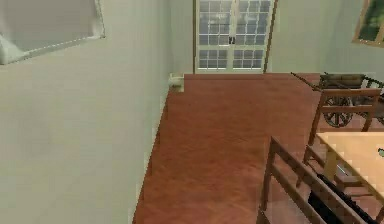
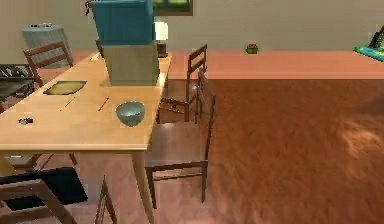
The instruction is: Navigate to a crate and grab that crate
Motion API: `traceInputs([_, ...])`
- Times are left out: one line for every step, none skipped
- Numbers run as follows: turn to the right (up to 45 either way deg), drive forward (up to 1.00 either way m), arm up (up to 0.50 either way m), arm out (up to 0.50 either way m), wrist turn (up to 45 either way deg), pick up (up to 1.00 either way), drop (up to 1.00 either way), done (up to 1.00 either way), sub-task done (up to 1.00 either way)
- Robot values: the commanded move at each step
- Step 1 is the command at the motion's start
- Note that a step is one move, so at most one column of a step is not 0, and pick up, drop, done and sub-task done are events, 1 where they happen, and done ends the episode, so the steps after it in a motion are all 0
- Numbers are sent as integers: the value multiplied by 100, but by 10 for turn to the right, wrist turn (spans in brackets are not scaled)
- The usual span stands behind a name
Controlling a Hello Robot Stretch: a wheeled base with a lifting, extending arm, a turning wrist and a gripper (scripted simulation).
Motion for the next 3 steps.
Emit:
traceInputs([0, 90, 0, 0, 0, 0, 0, 0, 0])
traceInputs([90, 0, 0, 0, 0, 0, 0, 0, 0])
traceInputs([0, 100, 0, 0, 0, 0, 0, 0, 0])
